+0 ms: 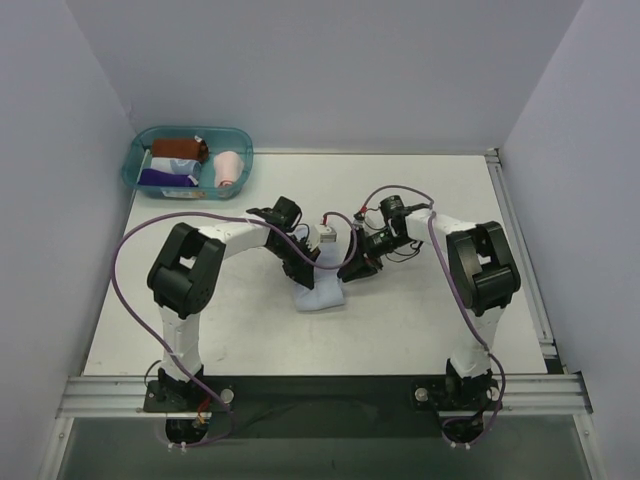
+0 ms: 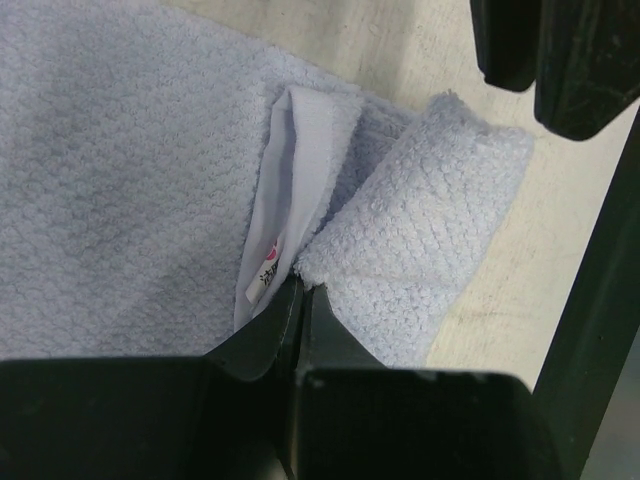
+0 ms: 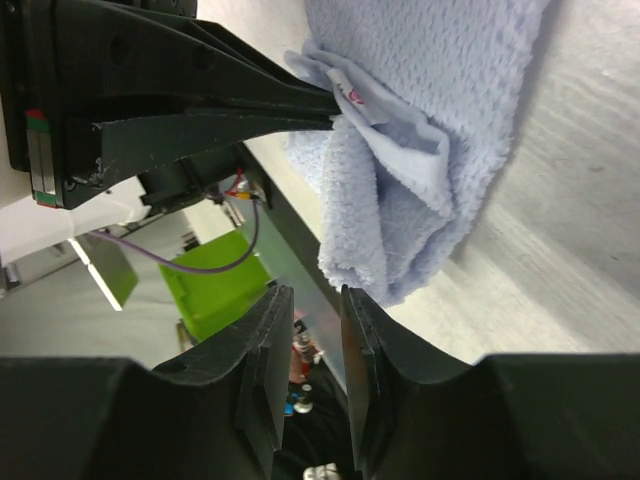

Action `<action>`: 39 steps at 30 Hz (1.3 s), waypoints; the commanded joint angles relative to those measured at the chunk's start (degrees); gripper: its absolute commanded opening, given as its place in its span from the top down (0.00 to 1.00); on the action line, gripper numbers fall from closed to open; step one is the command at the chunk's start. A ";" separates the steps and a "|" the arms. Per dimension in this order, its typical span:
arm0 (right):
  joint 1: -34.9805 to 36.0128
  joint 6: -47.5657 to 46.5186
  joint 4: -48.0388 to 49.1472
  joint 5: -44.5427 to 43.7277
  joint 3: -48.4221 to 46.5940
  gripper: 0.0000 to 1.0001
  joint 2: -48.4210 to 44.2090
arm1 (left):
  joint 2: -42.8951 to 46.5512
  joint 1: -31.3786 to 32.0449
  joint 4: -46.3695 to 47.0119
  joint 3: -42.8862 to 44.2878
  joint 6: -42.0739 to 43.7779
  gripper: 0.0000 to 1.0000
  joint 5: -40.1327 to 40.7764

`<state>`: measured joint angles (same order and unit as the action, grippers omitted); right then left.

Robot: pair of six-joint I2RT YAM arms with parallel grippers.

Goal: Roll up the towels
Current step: Roll the towel

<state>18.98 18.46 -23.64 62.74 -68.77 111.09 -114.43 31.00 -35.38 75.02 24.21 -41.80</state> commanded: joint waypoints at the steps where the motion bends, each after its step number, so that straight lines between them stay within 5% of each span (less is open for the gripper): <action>1: 1.32 7.37 3.50 4.84 2.14 0.74 -0.26 | -1.23 -0.59 -0.66 1.09 -0.74 1.00 0.49; 9: 3.34 18.10 13.70 7.66 3.29 0.80 1.76 | -1.32 -0.59 -0.31 1.18 -0.91 0.99 0.67; 16: 5.54 17.23 13.89 2.58 2.51 0.90 8.00 | -0.79 -2.17 -0.13 0.47 -1.09 0.99 0.05; 25: 4.92 13.10 9.49 -4.11 0.66 0.94 14.68 | 11.58 -3.49 3.11 -7.95 5.67 0.62 0.22; 30: 5.36 12.13 8.00 -7.18 0.66 0.94 13.63 | 25.91 -1.14 8.82 -16.65 10.76 0.44 7.59; 39: 7.65 11.60 4.66 -12.37 -0.13 0.94 11.78 | 31.38 20.05 17.79 -26.50 15.17 0.44 36.78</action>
<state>25.78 29.54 -11.20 60.49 -70.15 122.26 -82.91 47.88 -22.92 50.35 36.88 -17.41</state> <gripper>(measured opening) 0.062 0.563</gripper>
